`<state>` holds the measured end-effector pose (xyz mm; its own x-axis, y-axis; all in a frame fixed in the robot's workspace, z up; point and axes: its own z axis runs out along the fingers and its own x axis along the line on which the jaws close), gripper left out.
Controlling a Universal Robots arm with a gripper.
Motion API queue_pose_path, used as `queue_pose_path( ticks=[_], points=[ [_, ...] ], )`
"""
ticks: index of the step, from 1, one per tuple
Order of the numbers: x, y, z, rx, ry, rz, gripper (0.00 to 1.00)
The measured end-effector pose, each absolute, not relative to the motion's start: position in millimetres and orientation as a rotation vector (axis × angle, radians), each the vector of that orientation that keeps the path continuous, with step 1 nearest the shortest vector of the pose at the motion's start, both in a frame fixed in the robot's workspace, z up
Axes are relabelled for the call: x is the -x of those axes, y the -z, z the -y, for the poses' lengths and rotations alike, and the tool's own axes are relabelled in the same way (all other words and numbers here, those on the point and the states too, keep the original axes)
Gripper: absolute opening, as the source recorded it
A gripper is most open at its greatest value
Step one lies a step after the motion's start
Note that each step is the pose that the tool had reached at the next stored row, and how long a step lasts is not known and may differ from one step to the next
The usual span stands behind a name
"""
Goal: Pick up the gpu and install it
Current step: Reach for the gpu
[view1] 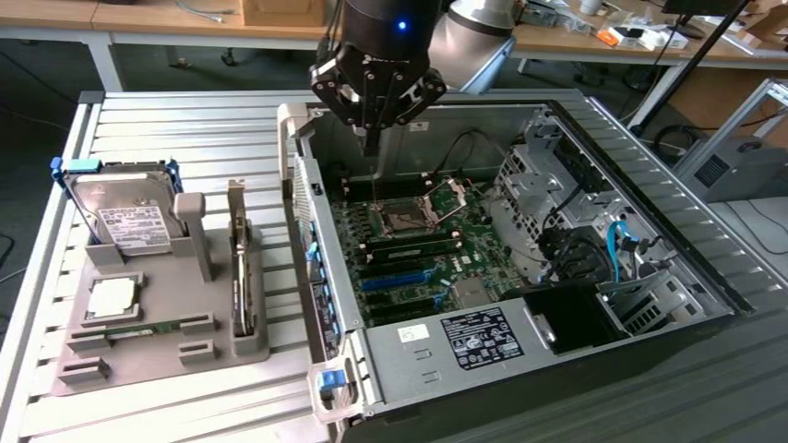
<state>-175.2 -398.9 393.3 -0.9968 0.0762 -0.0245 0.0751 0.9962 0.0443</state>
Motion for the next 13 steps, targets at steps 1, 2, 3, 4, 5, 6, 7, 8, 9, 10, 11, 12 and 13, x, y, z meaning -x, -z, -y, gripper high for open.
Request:
queue_pose_path(
  ticks=[1,2,3,4,5,6,7,8,9,10,11,12,13],
  points=[
    [175.8,-393.3,398.9,-0.118,-0.068,-3.113,0.10],
    [176.3,-393.3,398.9,-0.118,-0.068,-3.113,0.10],
    [176.8,-393.3,398.9,-0.118,-0.068,-3.112,0.10],
    [177.2,-393.3,398.9,-0.118,-0.068,-3.112,0.10],
    [177.6,-393.3,398.9,-0.118,-0.068,-3.112,0.10],
    [178.0,-393.3,398.9,-0.118,-0.068,-3.112,0.10],
    [178.4,-393.3,398.9,-0.118,-0.068,-3.112,0.10],
    [178.8,-393.3,398.9,-0.118,-0.068,-3.113,0.10],
    [179.3,-393.3,398.9,-0.118,-0.068,-3.113,0.10],
    [179.7,-393.3,398.9,-0.118,-0.068,-3.112,0.10],
    [180.1,-393.3,398.9,-0.118,-0.068,-3.112,0.10],
    [180.4,-393.3,398.9,-0.118,-0.068,-3.112,0.10],
    [180.9,-393.3,398.9,-0.118,-0.068,-3.113,0.10]
  ],
)
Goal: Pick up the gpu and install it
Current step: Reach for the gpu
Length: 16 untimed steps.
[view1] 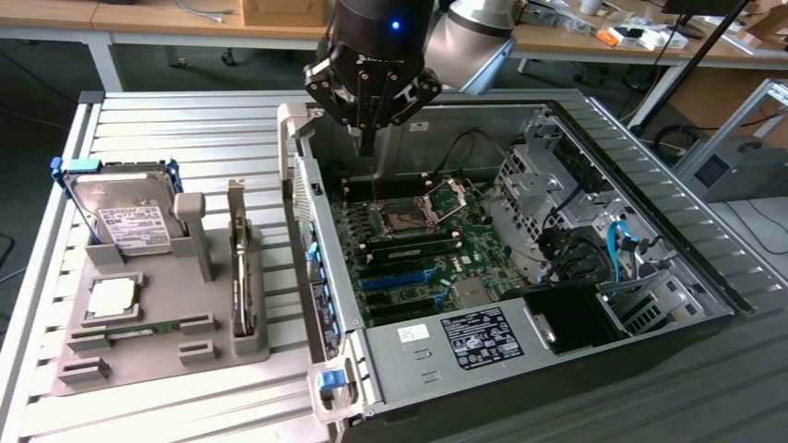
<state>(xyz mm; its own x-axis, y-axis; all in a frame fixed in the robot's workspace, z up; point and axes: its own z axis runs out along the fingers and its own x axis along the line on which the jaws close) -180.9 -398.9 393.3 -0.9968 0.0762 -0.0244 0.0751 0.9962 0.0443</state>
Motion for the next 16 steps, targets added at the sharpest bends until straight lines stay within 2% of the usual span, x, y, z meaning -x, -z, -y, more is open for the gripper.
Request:
queue_pose_path(
  ticks=[16],
  points=[
    [186.8,-393.3,398.9,-0.118,-0.068,-3.112,0.10]
  ],
)
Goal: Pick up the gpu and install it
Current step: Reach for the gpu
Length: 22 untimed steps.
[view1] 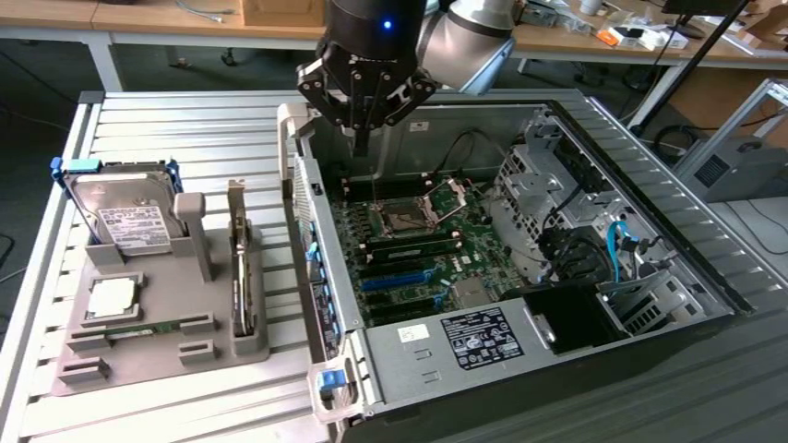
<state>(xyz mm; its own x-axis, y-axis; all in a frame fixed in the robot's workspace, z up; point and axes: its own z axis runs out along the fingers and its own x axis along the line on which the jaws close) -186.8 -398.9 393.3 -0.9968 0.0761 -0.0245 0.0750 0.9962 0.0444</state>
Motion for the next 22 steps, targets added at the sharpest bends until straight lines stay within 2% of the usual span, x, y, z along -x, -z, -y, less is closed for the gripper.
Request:
queue_pose_path(
  ticks=[22],
  points=[
    [196.0,-393.3,398.9,-0.118,-0.068,-3.112,0.10]
  ],
)
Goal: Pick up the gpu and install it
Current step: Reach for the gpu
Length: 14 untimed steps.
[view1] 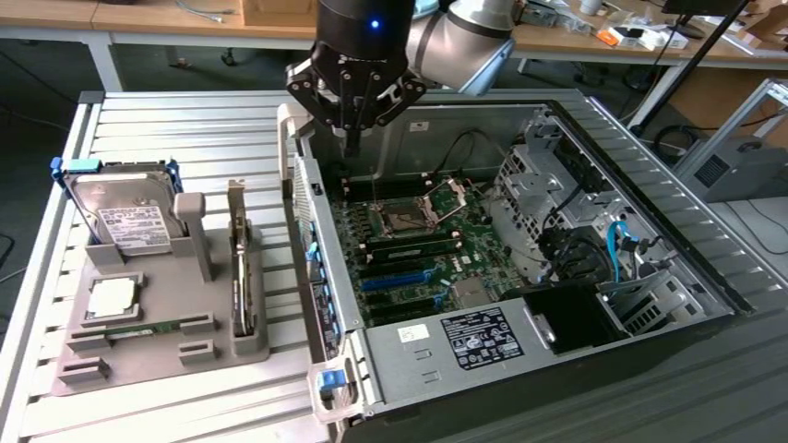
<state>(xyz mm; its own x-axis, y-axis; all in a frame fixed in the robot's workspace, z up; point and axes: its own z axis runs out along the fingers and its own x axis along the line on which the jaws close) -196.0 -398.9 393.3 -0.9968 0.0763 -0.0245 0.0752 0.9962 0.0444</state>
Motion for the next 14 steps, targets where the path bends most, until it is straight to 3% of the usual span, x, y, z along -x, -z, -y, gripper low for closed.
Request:
queue_pose_path(
  ticks=[14],
  points=[
    [210.2,-393.3,398.9,-0.118,-0.068,-3.112,0.10]
  ],
)
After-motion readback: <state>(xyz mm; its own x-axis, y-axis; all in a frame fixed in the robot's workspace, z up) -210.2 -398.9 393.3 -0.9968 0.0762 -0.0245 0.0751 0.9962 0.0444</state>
